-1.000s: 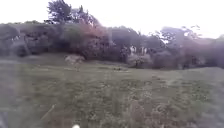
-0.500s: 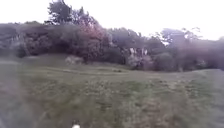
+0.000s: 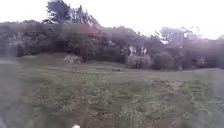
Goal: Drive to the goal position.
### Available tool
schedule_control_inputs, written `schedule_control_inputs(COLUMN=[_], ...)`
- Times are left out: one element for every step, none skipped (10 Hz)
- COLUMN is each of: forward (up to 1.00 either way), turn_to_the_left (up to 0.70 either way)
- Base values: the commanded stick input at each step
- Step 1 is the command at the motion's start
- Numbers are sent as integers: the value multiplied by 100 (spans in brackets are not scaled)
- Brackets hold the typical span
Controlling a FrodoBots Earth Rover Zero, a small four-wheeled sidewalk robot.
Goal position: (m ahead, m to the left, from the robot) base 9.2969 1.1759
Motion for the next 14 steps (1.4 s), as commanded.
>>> schedule_control_inputs(forward=[45,45,45,45,45,45,45,45,45,45,45,45,45,45], turn_to_the_left=[0,0,0,0,0,0,0,0,0,0,0,0,0,0])
